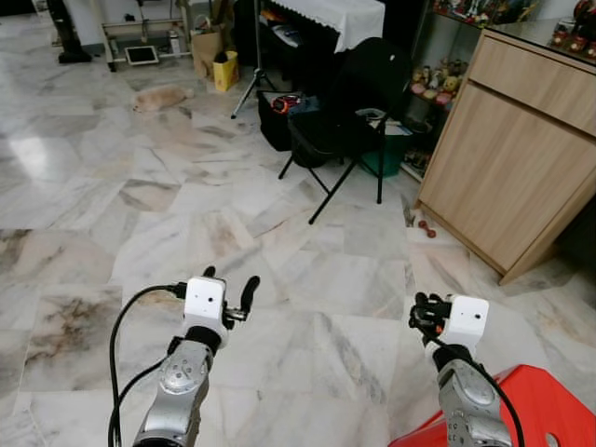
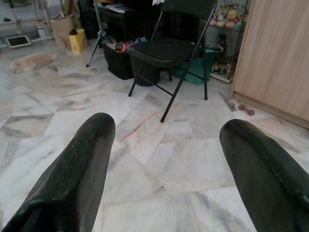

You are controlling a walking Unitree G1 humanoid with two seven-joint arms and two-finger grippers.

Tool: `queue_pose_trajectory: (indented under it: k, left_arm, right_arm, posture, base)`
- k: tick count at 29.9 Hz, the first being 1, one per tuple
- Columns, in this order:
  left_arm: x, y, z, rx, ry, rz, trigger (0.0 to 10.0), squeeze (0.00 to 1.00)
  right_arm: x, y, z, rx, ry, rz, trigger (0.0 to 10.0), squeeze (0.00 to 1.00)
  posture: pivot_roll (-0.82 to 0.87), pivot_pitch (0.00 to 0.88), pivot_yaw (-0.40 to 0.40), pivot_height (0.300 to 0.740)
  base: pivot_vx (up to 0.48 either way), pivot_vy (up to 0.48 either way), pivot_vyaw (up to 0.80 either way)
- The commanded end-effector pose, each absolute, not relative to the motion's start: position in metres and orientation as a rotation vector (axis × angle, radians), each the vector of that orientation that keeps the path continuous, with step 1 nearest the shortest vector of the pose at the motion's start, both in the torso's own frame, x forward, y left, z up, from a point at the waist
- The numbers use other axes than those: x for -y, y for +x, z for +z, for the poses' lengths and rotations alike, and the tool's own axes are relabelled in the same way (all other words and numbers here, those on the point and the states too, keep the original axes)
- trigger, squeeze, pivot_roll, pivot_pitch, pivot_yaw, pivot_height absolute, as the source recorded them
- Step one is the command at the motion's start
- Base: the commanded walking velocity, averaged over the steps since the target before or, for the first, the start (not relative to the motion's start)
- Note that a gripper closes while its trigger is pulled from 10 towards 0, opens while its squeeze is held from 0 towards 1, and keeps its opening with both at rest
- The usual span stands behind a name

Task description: Hang keys on a hook

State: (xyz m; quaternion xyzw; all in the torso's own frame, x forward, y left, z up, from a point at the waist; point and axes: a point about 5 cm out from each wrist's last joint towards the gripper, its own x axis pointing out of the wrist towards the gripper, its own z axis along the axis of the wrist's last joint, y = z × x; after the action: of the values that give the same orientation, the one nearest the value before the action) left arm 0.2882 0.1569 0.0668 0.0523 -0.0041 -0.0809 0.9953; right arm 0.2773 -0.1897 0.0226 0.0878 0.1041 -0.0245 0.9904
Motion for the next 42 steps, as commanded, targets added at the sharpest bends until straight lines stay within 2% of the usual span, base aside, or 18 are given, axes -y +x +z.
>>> queue_pose_trajectory:
  k: [1,6,12,35,42]
  left_arm:
    - [-0.155,0.288,0.068,0.012,0.101,-0.163,10.0,0.00]
    - [-0.154,0.288,0.070,0.021,0.133,-0.149,10.0,0.00]
    - [-0.155,0.288,0.068,0.005,0.138,-0.142,10.0,0.00]
    - [-0.146,0.294,0.072,0.020,0.136,-0.196,10.0,0.00]
    - [-0.151,0.295,0.074,0.023,0.138,-0.195,10.0,0.00]
  right_arm:
    - [0.194,0.278,0.028,-0.194,0.172,-0.051,10.0,0.00]
    - [0.198,0.277,0.027,-0.203,0.162,-0.049,10.0,0.00]
    - [0.200,0.280,0.033,-0.189,0.155,-0.047,10.0,0.00]
    - [0.200,0.280,0.034,-0.193,0.144,-0.038,10.0,0.00]
    - [0.199,0.282,0.037,-0.179,0.147,-0.038,10.0,0.00]
  posture:
    - [0.02,0.009,-0.048,0.740]
    - [0.01,0.020,-0.057,0.740]
    - [-0.01,0.010,-0.053,0.740]
    - [-0.01,0.000,-0.052,0.740]
    - [-0.01,0.000,-0.046,0.740]
  base:
    - [0.000,0.000,-0.80]
    - [0.000,0.000,-0.80]
    - [0.000,-0.480,-0.80]
    - [0.000,0.000,-0.80]
    - [0.000,0.000,-0.80]
